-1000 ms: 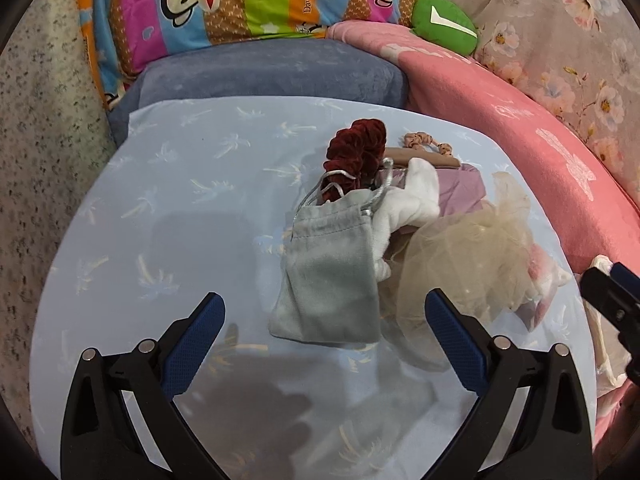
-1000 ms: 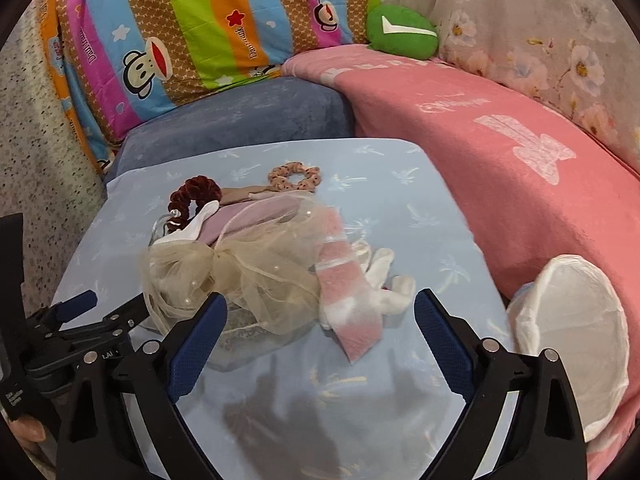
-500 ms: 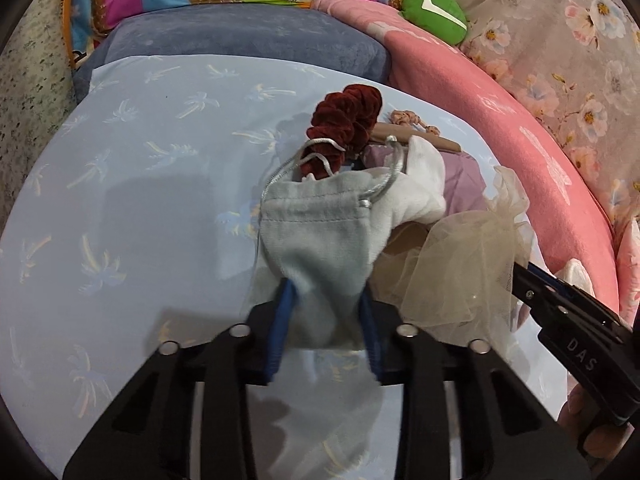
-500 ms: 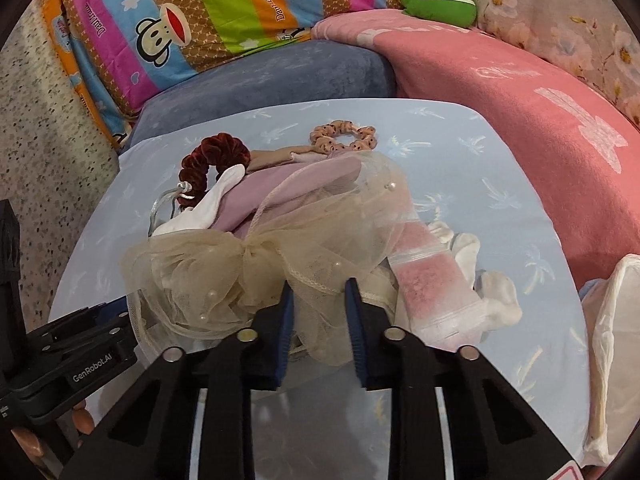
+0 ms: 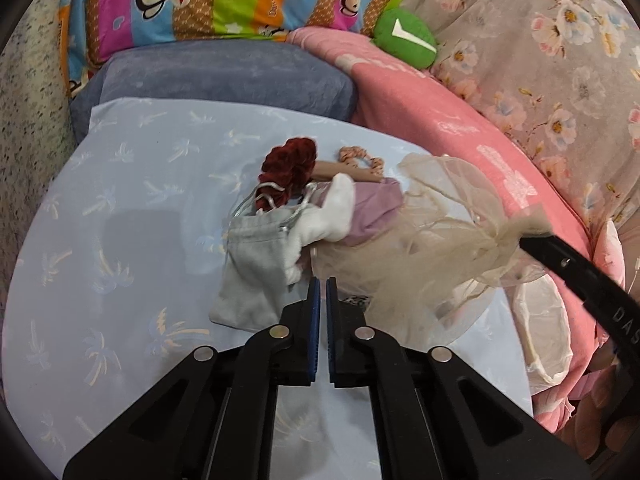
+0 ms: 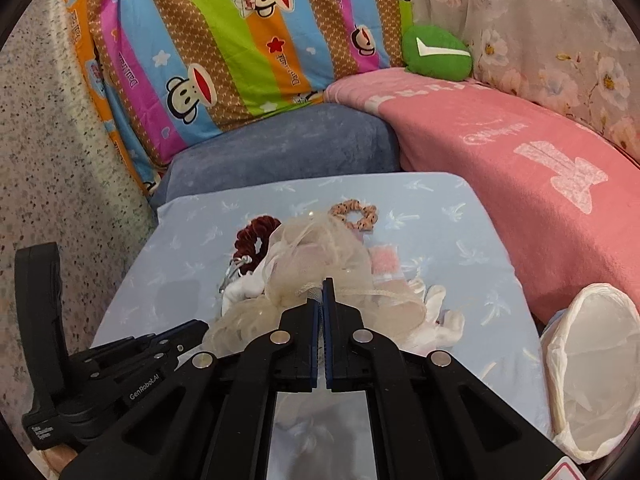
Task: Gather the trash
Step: 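Carry the tulle bundle over the white bin and open the right gripper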
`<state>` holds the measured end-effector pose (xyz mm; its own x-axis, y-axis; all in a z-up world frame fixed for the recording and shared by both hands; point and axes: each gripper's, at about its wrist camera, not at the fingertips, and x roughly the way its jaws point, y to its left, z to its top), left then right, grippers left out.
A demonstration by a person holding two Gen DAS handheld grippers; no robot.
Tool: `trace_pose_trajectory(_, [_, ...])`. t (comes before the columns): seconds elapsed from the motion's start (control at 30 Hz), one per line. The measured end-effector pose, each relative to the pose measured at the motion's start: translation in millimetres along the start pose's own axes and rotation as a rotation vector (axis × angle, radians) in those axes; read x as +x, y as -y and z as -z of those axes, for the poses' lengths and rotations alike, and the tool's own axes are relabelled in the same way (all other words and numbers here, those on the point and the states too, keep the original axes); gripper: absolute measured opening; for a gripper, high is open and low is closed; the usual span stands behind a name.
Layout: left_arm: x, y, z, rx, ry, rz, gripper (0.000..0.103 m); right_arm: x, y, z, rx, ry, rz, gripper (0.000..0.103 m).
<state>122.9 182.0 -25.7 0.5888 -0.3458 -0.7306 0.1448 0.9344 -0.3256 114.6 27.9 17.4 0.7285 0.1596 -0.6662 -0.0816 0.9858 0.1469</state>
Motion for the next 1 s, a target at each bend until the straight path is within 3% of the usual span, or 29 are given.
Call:
trace_pose_trajectory(0.17, [7.4,-2.9,5.2,-0.013,-0.022,-0.030,0.008,-28.5,11.0,-5.5,0.023,0.017,0.010,0.002])
trace_pose_trajectory(0.2, [14.0,-7.4,7.8,-0.017,-0.035,-0.049,0.012,-33.8,13.0,-5.4,0.029,0.019,0.008,0.002])
trace_pose_trajectory(0.27, [21.6,-13.3,12.2,-0.026,-0.043,-0.093,0.047,-41.0,16.0,-6.4,0.040,0.021,0.009,0.001])
trace_pose_trajectory(0.33, [25.3,-17.9,15.3,-0.035,-0.033,-0.130,0.065,-48.0,17.8,-7.0,0.049,0.029,0.007,0.001])
trace_pose_trajectory(0.47, [47.0,-27.6,14.5,-0.043,-0.070,-0.138,0.067,-60.0,22.2,-12.8,0.072,0.050,0.011,0.001])
trace_pose_trajectory(0.53, [56.2,-29.9,14.4,-0.045,-0.086,-0.150,0.066,-62.4,24.3,-15.5,0.080,0.056,0.017,0.001])
trace_pose_trajectory(0.6, [60.6,-32.2,15.3,-0.052,-0.098,-0.141,0.059,-63.0,25.0,-16.0,0.084,0.059,0.026,0.001])
trace_pose_trajectory(0.77, [60.6,-38.6,20.0,-0.097,-0.135,-0.065,0.015,-62.2,27.5,-12.6,0.085,0.056,0.047,0.001])
trace_pose_trajectory(0.83, [56.5,-39.2,23.3,-0.102,-0.139,-0.046,0.005,-62.0,27.9,-10.6,0.087,0.052,0.047,0.001])
trace_pose_trajectory(1.0, [32.9,-35.0,27.9,-0.098,-0.111,-0.027,0.002,-66.0,27.6,-7.2,0.092,0.052,0.039,0.001])
